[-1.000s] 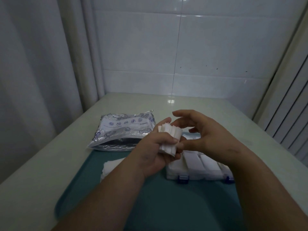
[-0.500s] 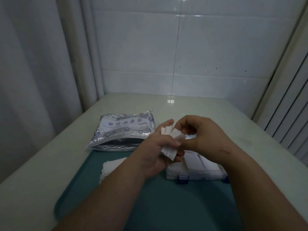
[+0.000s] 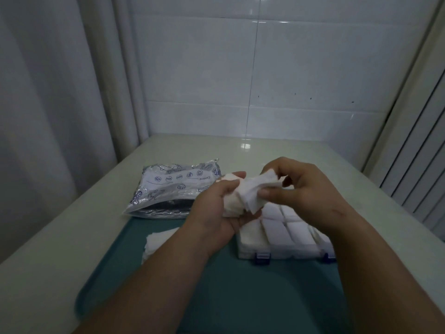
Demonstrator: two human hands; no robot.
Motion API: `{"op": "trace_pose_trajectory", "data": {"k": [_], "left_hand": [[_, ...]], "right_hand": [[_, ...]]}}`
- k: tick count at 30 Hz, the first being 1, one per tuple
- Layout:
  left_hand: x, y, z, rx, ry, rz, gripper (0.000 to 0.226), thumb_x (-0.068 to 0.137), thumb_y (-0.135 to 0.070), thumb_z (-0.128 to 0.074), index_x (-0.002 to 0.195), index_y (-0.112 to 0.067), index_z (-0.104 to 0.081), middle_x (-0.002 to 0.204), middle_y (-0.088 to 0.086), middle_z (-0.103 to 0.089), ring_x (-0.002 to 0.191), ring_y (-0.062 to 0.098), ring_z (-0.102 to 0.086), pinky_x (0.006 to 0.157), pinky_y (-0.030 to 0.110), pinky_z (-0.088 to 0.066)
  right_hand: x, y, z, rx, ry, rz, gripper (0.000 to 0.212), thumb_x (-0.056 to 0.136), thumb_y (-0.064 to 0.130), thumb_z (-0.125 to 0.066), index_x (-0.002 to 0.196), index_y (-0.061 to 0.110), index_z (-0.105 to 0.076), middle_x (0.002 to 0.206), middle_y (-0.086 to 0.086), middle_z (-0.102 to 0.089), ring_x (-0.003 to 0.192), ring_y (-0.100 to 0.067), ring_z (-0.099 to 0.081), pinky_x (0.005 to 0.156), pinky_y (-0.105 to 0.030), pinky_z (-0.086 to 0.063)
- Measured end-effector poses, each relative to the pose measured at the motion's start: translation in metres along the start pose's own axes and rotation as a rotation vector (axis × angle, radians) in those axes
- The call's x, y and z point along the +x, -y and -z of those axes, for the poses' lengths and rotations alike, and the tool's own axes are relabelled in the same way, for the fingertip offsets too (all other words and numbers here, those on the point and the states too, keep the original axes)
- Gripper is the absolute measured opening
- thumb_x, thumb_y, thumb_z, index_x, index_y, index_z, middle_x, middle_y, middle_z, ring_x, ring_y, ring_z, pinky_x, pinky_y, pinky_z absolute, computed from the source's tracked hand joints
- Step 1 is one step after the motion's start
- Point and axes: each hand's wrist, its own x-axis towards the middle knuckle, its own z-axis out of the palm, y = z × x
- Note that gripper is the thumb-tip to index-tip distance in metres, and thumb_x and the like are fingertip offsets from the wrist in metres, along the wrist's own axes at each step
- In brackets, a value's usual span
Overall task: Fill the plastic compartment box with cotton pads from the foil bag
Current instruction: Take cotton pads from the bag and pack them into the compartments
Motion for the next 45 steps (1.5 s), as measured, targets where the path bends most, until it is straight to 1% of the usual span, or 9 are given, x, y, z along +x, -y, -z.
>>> {"op": "trace_pose_trajectory", "data": {"k": [5, 9, 17, 21, 24, 30, 35, 42, 45], "left_hand": [[0.005, 0.000, 0.008, 0.102, -0.084, -0.168, 0.044, 0.081, 0.012, -0.036, 0.105, -0.013, -0.063, 0.071, 0.009, -0.053, 0.055, 0.017, -0.047, 0.050, 0.026, -0.044], [0.005, 0.002, 0.006, 0.260, -0.105, -0.211, 0.035, 0.085, 0.011, -0.048, 0.103, -0.015, -0.062, 0.064, 0.003, -0.046, 0.052, 0.012, -0.041, 0.049, 0.025, -0.031], [-0.001, 0.010, 0.005, 0.718, -0.067, -0.361, 0.029, 0.081, -0.011, -0.075, 0.104, -0.022, -0.064, 0.073, -0.009, -0.067, 0.060, 0.007, -0.057, 0.052, 0.024, -0.046], [-0.001, 0.013, 0.004, 0.900, -0.143, -0.442, 0.028, 0.076, -0.006, -0.075, 0.093, -0.026, -0.065, 0.089, -0.005, -0.067, 0.081, 0.017, -0.064, 0.072, 0.038, -0.056], [0.000, 0.012, 0.005, 0.925, -0.163, -0.431, 0.028, 0.076, -0.006, -0.073, 0.090, -0.028, -0.064, 0.088, -0.005, -0.066, 0.082, 0.021, -0.064, 0.073, 0.039, -0.055], [-0.001, 0.004, 0.007, 0.863, -0.218, -0.388, 0.018, 0.079, -0.014, -0.074, 0.091, -0.024, -0.067, 0.078, -0.005, -0.065, 0.062, 0.009, -0.056, 0.055, 0.024, -0.045], [-0.001, -0.007, 0.014, 1.044, -0.260, -0.349, 0.029, 0.074, -0.008, -0.074, 0.093, -0.027, -0.063, 0.086, -0.002, -0.064, 0.067, 0.015, -0.057, 0.058, 0.026, -0.046], [-0.001, -0.008, 0.017, 1.213, -0.198, -0.128, 0.031, 0.071, -0.010, -0.077, 0.095, -0.021, -0.061, 0.090, 0.004, -0.066, 0.067, 0.019, -0.061, 0.046, 0.024, -0.048], [-0.002, -0.006, 0.017, 1.217, -0.171, -0.102, 0.030, 0.071, -0.007, -0.076, 0.095, -0.017, -0.061, 0.088, 0.006, -0.067, 0.061, 0.021, -0.061, 0.052, 0.031, -0.053]], "right_hand": [[-0.001, -0.006, 0.015, 0.214, -0.157, -0.051, 0.011, 0.083, 0.014, -0.067, 0.093, 0.009, -0.064, 0.086, -0.004, -0.070, 0.079, -0.017, -0.067, 0.070, -0.024, -0.056], [0.000, -0.014, 0.018, 0.100, -0.141, -0.182, 0.009, 0.093, 0.019, -0.058, 0.101, 0.022, -0.061, 0.097, 0.002, -0.066, 0.082, -0.018, -0.065, 0.069, -0.028, -0.055], [-0.001, -0.012, 0.020, 0.027, 0.038, -0.295, 0.026, 0.081, 0.009, -0.071, 0.099, 0.023, -0.059, 0.092, -0.002, -0.069, 0.083, -0.022, -0.068, 0.074, -0.034, -0.060], [0.001, -0.012, 0.018, 0.120, -0.037, -0.324, 0.027, 0.078, 0.015, -0.077, 0.097, 0.017, -0.057, 0.083, -0.007, -0.072, 0.077, -0.022, -0.072, 0.070, -0.033, -0.060], [0.002, -0.012, 0.014, 0.086, -0.049, -0.319, 0.023, 0.080, 0.020, -0.075, 0.095, 0.016, -0.058, 0.080, -0.002, -0.073, 0.075, -0.017, -0.072, 0.069, -0.031, -0.060], [0.000, -0.009, 0.011, 0.134, 0.088, -0.470, 0.021, 0.084, 0.011, -0.071, 0.100, 0.011, -0.058, 0.091, -0.013, -0.072, 0.077, -0.023, -0.073, 0.068, -0.035, -0.061], [0.002, -0.011, 0.001, 0.092, 0.195, -0.577, 0.023, 0.084, 0.004, -0.068, 0.102, 0.014, -0.059, 0.101, -0.016, -0.067, 0.084, -0.027, -0.071, 0.067, -0.033, -0.061], [0.002, -0.015, -0.014, 0.046, 0.215, -0.592, 0.025, 0.079, 0.008, -0.077, 0.095, 0.012, -0.057, 0.086, -0.017, -0.069, 0.067, -0.024, -0.070, 0.056, -0.029, -0.058], [0.004, -0.016, -0.016, -0.036, 0.230, -0.583, 0.026, 0.077, 0.012, -0.080, 0.087, 0.012, -0.056, 0.081, -0.015, -0.070, 0.061, -0.021, -0.069, 0.055, -0.028, -0.057]]}}
